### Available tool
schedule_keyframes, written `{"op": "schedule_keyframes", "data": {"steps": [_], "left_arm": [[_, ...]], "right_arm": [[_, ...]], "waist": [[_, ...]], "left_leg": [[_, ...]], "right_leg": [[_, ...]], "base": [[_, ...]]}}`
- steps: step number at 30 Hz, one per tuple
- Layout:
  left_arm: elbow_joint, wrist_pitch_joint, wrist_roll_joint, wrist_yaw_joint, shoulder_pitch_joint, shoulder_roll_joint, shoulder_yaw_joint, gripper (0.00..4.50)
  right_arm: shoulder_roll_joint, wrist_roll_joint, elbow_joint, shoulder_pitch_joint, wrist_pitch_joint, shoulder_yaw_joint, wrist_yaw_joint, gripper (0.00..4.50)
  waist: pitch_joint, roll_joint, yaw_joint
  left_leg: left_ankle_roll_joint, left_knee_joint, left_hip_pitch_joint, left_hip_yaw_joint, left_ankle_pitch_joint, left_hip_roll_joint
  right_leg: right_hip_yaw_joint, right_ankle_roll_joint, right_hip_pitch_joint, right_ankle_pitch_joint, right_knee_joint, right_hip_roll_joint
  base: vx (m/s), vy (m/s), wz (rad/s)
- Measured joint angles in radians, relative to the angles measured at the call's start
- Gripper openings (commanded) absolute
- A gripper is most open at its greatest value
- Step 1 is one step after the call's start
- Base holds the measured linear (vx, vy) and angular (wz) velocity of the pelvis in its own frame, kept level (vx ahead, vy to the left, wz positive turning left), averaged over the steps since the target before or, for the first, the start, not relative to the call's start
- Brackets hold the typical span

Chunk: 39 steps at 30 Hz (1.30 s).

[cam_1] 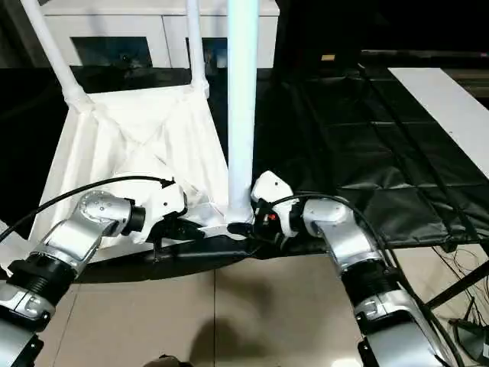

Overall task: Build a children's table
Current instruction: Rotate leg to tighten

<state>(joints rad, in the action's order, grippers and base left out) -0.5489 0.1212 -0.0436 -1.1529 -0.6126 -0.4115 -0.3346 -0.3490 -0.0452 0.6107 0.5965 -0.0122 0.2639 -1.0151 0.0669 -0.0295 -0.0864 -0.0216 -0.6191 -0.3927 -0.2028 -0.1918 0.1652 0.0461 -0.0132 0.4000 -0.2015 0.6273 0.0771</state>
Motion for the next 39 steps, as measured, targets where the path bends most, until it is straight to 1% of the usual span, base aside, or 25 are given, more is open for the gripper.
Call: {"op": "schedule_keyframes", "data": {"steps": [5, 10, 12, 13, 15, 18, 19, 21, 22, 23, 27, 30, 32, 33, 35, 36, 38, 39], "left_arm": [[-0.001, 0.0, -0.001, 0.001, 0.0, -0.001, 0.001, 0.0], [-0.001, 0.001, 0.0, 0.001, 0.0, -0.001, 0.001, 0.0], [-0.006, 0.005, 0.0, 0.015, -0.001, 0.005, 0.006, 0.0], [-0.036, 0.007, -0.001, 0.056, -0.013, 0.032, 0.014, 0.0], [-0.093, 0.015, -0.024, 0.146, -0.047, 0.072, 0.028, 0.0], [-0.117, 0.029, -0.033, 0.208, -0.063, 0.106, 0.034, 0.0], [-0.131, 0.04, -0.034, 0.239, -0.074, 0.122, 0.038, 0.0], [-0.177, 0.078, -0.043, 0.331, -0.11, 0.168, 0.051, 0.0], [-0.187, 0.084, -0.043, 0.355, -0.116, 0.183, 0.055, 0.0], [-0.213, 0.095, -0.045, 0.404, -0.133, 0.212, 0.062, 0.0], [-0.289, 0.103, -0.051, 0.505, -0.188, 0.275, 0.065, 0.0], [-0.344, 0.092, -0.057, 0.548, -0.219, 0.304, 0.068, 0.0], [-0.363, 0.081, -0.062, 0.556, -0.228, 0.31, 0.069, 0.0], [-0.371, 0.073, -0.065, 0.557, -0.231, 0.312, 0.069, 0.0], [-0.379, 0.064, -0.069, 0.557, -0.233, 0.312, 0.069, 0.0], [-0.387, 0.06, -0.069, 0.56, -0.235, 0.307, 0.074, 0.0], [-0.391, 0.057, -0.069, 0.562, -0.236, 0.3, 0.076, 0.0], [-0.391, 0.057, -0.069, 0.559, -0.236, 0.295, 0.076, 0.0]], "right_arm": [[0.005, 0.0, 0.025, 0.014, 0.008, -0.002, -0.013, 2.71], [0.007, -0.001, 0.033, 0.016, 0.014, -0.004, -0.018, 2.69], [0.017, -0.001, 0.043, 0.016, 0.014, -0.015, -0.002, 2.69], [0.037, 0.002, 0.052, 0.015, 0.008, -0.024, 0.045, 2.69], [0.069, 0.014, 0.071, 0.016, -0.018, -0.062, 0.175, 2.69], [0.102, 0.019, 0.076, 0.017, -0.044, -0.081, 0.278, 2.68], [0.128, 0.021, 0.085, 0.022, -0.058, -0.093, 0.338, 2.68], [0.192, 0.023, 0.12, 0.045, -0.096, -0.138, 0.519, 2.68], [0.208, 0.023, 0.128, 0.05, -0.103, -0.148, 0.563, 2.67], [0.237, 0.022, 0.152, 0.069, -0.119, -0.174, 0.648, 2.67], [0.296, 0.023, 0.199, 0.108, -0.136, -0.216, 0.838, 2.67], [0.329, 0.04, 0.238, 0.132, -0.126, -0.224, 0.914, 2.67], [0.334, 0.04, 0.258, 0.144, -0.123, -0.235, 0.917, 2.67], [0.334, 0.038, 0.262, 0.145, -0.118, -0.246, 0.906, 3.37], [0.336, 0.032, 0.262, 0.144, -0.112, -0.255, 0.893, 3.37], [0.344, 0.017, 0.258, 0.144, -0.108, -0.256, 0.882, 3.49], [0.345, 0.008, 0.255, 0.14, -0.105, -0.257, 0.864, 3.78], [0.341, 0.008, 0.252, 0.139, -0.105, -0.254, 0.844, 3.84]], "waist": [[0.0, 0.0, 0.001], [0.0, 0.001, 0.001], [0.0, 0.001, 0.001], [0.0, 0.002, 0.002], [0.0, 0.002, 0.003], [0.0, 0.003, 0.01], [0.0, 0.003, 0.013], [0.0, 0.003, 0.029], [0.0, 0.003, 0.031], [0.0, 0.003, 0.034], [0.0, 0.003, 0.034], [0.0, 0.003, 0.032], [0.0, 0.003, 0.032], [0.0, 0.003, 0.031], [0.0, 0.003, 0.031], [0.0, 0.003, 0.033], [0.0, 0.003, 0.038], [0.0, 0.003, 0.041]], "left_leg": [[0.0, 0.0, 0.0, 0.0, 0.0, 0.0], [0.0, 0.0, 0.0, 0.0, 0.0, 0.0], [0.0, 0.0, 0.0, 0.0, 0.0, 0.0], [0.0, 0.0, 0.001, 0.0, 0.0, 0.0], [0.0, 0.0, 0.001, -0.001, 0.0, 0.0], [0.0, 0.0, 0.001, -0.001, 0.0, 0.0], [0.0, 0.0, 0.001, -0.001, 0.0, 0.0], [0.0, 0.0, 0.001, -0.001, 0.0, 0.0], [0.0, 0.0, 0.001, -0.001, 0.0, 0.0], [0.0, 0.0, 0.001, -0.001, 0.0, -0.001], [0.0, 0.0, 0.0, -0.001, 0.0, 0.0], [0.001, 0.0, -0.001, -0.001, 0.0, -0.001], [0.001, 0.0, -0.001, -0.001, 0.0, -0.001], [0.002, 0.0, -0.001, -0.001, 0.0, -0.001], [0.002, 0.0, -0.001, -0.001, 0.001, -0.001], [0.002, 0.0, -0.001, -0.001, 0.001, -0.001], [0.002, 0.0, -0.001, -0.001, 0.001, 0.0], [0.002, 0.0, -0.001, -0.001, 0.001, 0.0]], "right_leg": [[0.0, 0.0, 0.0, 0.0, 0.0, 0.0], [0.0, 0.0, 0.0, 0.0, 0.0, 0.0], [0.0, 0.0, 0.0, 0.0, 0.001, 0.0], [0.0, -0.001, 0.0, 0.0, 0.001, 0.0], [-0.001, -0.002, 0.0, 0.001, 0.001, 0.0], [-0.002, -0.002, -0.001, 0.002, 0.001, 0.0], [-0.002, -0.002, 0.0, 0.002, 0.0, 0.0], [-0.002, -0.002, 0.0, 0.002, 0.001, 0.0], [-0.002, -0.002, 0.0, 0.002, 0.001, 0.0], [-0.002, -0.002, 0.0, 0.002, 0.0, 0.0], [-0.001, -0.001, 0.001, 0.001, -0.001, 0.0], [-0.001, -0.001, 0.001, 0.001, -0.003, 0.0], [-0.001, -0.001, 0.001, 0.001, -0.004, 0.0], [-0.001, -0.001, 0.001, 0.001, -0.004, 0.0], [-0.001, -0.001, 0.001, 0.001, -0.004, 0.0], [-0.001, -0.001, 0.001, 0.002, -0.003, 0.0], [-0.001, -0.001, 0.001, 0.002, -0.003, 0.0], [-0.001, -0.001, 0.001, 0.002, -0.002, 0.0]], "base": [[0.0, 0.0, 0.0], [0.0, 0.0, 0.0], [0.0, 0.0, 0.0], [0.0, 0.0, 0.0], [0.0, 0.0, 0.0], [0.0, 0.0, 0.0], [0.0, 0.0, 0.0], [0.0, 0.0, 0.0], [0.0, 0.0, 0.0], [0.0, 0.0, 0.0], [0.0, 0.0, 0.0], [0.0, 0.0, 0.0], [0.0, 0.0, 0.0], [0.0, 0.0, 0.0], [0.0, 0.0, 0.0], [0.0, 0.0, 0.0], [0.0, 0.0, 0.0], [0.0, 0.0, 0.0]]}}
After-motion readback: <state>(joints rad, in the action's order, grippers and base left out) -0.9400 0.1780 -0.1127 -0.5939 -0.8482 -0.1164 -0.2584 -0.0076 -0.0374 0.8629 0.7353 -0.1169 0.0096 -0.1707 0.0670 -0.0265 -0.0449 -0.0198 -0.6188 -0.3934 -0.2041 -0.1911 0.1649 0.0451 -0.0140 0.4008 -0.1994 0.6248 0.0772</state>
